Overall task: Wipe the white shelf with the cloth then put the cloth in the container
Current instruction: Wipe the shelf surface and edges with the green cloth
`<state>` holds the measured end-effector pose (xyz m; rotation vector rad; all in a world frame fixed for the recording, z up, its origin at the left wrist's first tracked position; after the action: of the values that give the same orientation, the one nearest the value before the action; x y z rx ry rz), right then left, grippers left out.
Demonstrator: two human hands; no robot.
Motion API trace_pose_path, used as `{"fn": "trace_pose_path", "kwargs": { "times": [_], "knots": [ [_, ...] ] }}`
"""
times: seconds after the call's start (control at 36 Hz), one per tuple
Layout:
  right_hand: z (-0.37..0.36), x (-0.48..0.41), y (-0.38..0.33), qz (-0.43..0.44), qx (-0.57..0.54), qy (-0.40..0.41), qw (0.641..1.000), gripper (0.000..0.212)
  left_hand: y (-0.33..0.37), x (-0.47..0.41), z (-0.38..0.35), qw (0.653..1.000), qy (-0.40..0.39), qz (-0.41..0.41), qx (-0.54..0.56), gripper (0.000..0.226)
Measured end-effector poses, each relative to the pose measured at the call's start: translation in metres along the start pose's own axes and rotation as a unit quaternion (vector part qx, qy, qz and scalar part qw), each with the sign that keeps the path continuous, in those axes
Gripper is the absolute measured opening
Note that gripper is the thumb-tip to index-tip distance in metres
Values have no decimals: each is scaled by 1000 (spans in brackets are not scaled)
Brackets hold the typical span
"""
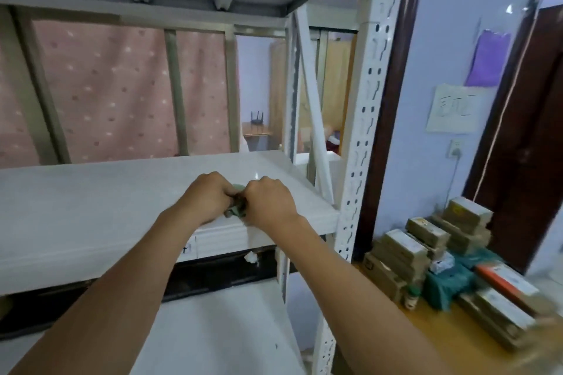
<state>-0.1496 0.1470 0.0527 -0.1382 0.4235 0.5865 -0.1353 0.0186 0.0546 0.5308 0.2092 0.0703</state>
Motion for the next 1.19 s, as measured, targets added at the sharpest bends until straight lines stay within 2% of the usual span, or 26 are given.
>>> {"fn": "trace_pose_path", "kwargs": {
  "times": [0.08, 0.28, 0.39, 0.56, 0.64, 0.72, 0.86, 1.0, 1.11, 1.19],
  "knots": [
    [13, 18, 45, -26, 23, -1, 999, 18, 46, -14, -26, 999, -19, -34, 6, 19],
    [28, 58, 93, -61, 94, 4, 994, 17, 112, -23, -67, 997, -44, -70, 6, 30],
    [29, 57, 89, -68, 96, 4, 993, 19, 117, -19, -64, 995, -53, -82, -19, 42],
    [33, 59, 90, -87, 82, -3, 993, 18, 104, -6, -63, 991, -64, -120, -15, 41],
    [34, 61, 86, -91, 75, 0, 993, 17, 102, 0, -59, 987, -74, -141, -8, 34],
    [33, 60, 81, -94, 50, 19, 994, 14, 98, 9, -51, 986, -76, -148, 10, 25],
    [34, 59, 70, -91, 22, 71, 993, 16, 86, 22, -34, 986, -34, -160, 42, 31],
    [42, 61, 63, -91, -18, 92, 991, 16, 74, 30, -22, 981, -2, -183, 59, 22],
    [52, 66, 57, -92, -115, 77, 986, 22, 66, 38, -13, 974, 7, -207, 93, 13],
    [66, 72, 51, -97, -220, 43, 970, 17, 58, 44, -2, 969, -3, -205, 136, 17]
  ]
}}
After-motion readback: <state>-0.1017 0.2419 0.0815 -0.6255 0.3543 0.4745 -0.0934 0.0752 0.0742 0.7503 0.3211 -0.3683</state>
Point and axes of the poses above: each hand's wrist, its own x-axis away from the middle knuckle, its own z-axis out of the back of the hand, y = z × x, the point moved 4 cm from there along -x, towards the middle knuckle, and after that the axes turned 2 degrees about -y, right-handed, at the moved point
